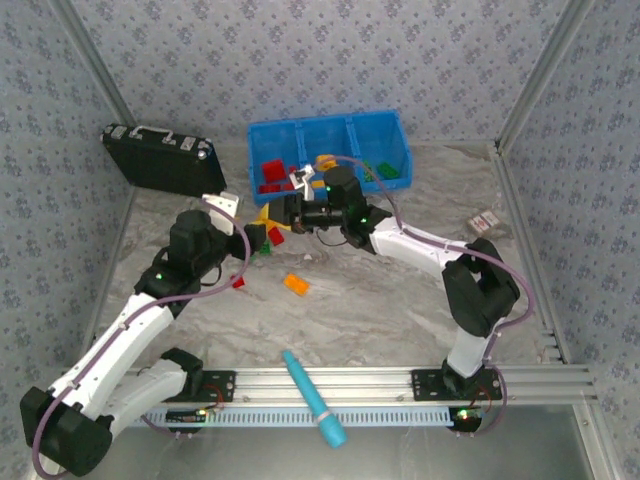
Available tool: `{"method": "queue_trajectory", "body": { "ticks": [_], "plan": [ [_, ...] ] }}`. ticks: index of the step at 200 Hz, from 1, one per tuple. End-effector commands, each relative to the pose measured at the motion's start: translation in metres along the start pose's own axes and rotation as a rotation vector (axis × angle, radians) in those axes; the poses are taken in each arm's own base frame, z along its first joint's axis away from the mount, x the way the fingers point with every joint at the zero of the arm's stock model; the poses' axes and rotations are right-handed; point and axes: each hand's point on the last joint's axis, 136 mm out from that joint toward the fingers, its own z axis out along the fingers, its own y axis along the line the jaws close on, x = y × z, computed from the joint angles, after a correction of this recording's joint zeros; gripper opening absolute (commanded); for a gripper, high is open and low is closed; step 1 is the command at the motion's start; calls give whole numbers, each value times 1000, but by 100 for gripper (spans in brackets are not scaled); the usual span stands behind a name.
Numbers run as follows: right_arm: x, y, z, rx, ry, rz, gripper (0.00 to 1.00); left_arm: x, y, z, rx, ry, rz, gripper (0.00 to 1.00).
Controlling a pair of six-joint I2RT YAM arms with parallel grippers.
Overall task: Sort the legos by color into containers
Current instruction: Place the lego in the container.
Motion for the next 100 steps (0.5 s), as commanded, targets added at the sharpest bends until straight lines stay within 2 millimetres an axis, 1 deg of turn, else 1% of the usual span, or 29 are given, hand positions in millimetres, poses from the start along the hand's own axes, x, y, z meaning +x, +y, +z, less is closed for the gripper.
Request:
{"method": "queue_trajectory", "body": {
  "ticks": [1,13,41,66,85,100],
  "plan": [
    [-7,10,1,-30,-12,-17,40,-24,-6,-9,15,-65,19,67],
    [-11,6,-1,-22,-28,-9,37,-22,-6,-9,14,-58,20,68],
    [-17,-1,-7,-12,-56,10,34,-18,-3,-9,-2,-46,15,70],
    [-30,-19,-18,28,-99,39,32,-19,-1,-14,-17,-57,10,72],
    [-43,-37,-33,80,-139,39,31,-20,3,-20,-36,-64,11,74],
    [-58,-54,-52,161,-173,16,31,-20,6,-27,-57,-70,14,75]
  ]
}}
